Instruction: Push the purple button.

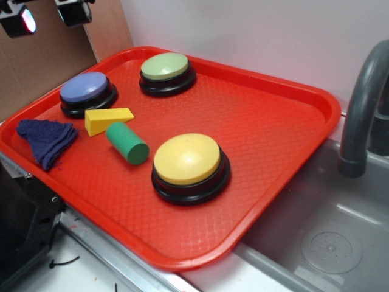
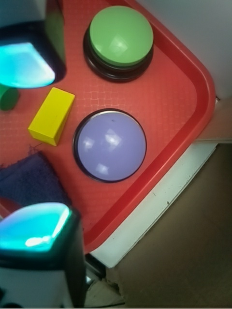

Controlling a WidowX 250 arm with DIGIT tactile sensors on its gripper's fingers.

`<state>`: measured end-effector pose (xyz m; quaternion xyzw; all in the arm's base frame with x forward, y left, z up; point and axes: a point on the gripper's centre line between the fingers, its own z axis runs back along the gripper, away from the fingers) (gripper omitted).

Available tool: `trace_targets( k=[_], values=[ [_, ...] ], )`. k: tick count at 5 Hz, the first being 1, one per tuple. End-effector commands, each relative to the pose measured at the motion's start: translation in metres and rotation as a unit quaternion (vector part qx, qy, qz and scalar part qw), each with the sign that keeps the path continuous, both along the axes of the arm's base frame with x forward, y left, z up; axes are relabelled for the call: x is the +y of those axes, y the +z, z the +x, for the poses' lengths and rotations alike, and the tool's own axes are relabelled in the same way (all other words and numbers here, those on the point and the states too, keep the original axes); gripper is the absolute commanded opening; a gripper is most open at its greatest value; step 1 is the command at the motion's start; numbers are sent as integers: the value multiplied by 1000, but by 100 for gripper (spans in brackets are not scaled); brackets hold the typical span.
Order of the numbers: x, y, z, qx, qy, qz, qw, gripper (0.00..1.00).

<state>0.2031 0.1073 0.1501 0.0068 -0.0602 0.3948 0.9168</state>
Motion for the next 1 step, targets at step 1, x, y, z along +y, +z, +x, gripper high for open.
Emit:
trace_targets(
  k=[1],
  values=[
    [1, 33, -12, -38, -26, 14, 999, 100]
  ],
)
